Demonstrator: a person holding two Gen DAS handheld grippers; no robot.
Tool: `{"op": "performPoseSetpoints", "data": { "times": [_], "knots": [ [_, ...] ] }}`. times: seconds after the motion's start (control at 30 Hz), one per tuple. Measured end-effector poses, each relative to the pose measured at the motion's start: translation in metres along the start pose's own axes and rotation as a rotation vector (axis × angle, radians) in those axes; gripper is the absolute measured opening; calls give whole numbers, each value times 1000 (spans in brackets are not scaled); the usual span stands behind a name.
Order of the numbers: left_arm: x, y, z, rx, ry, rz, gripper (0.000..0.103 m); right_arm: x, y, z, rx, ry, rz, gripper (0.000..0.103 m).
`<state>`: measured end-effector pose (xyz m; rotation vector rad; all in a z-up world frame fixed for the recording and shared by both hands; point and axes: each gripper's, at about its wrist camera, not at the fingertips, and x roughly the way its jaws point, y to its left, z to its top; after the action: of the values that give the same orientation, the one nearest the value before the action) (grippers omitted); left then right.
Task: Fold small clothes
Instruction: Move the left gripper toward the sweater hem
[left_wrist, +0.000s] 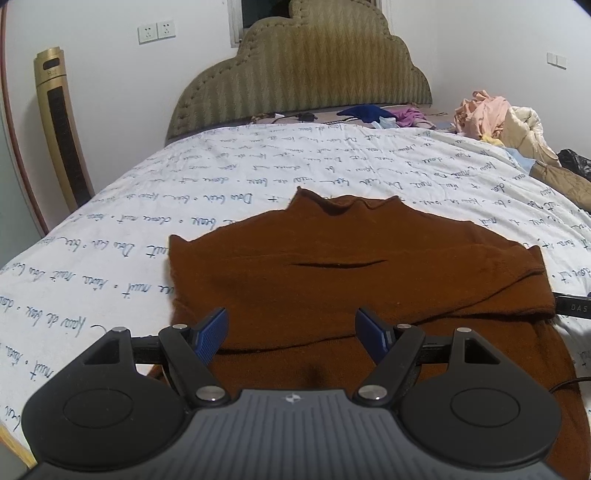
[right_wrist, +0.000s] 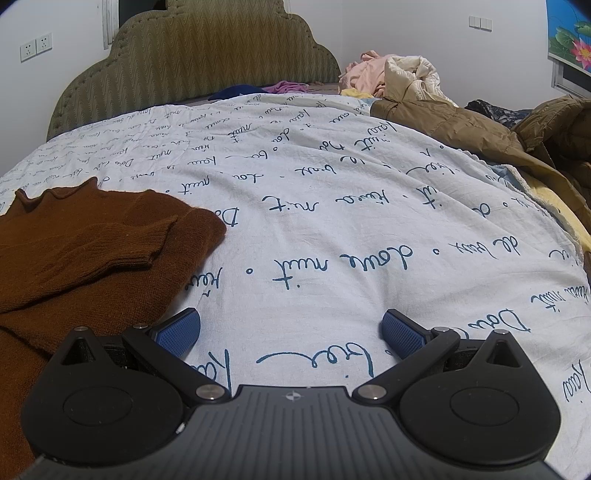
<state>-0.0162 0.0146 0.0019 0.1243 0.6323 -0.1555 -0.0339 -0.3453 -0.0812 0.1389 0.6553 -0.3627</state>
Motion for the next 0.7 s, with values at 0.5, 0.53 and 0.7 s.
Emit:
{"op": "performPoseSetpoints", "data": {
  "times": [0.5,0.53,0.7],
  "knots": [
    [8,10,-24,32,53,86,87,-42,16,-10,-36,39,9,103],
    [9,11,-25,26,60,88,87,-57,20,-15,-58,30,32,103],
    [8,18,-30,8,75,103,87,-140,40,-38,-119,-105,101,103]
  ]
}}
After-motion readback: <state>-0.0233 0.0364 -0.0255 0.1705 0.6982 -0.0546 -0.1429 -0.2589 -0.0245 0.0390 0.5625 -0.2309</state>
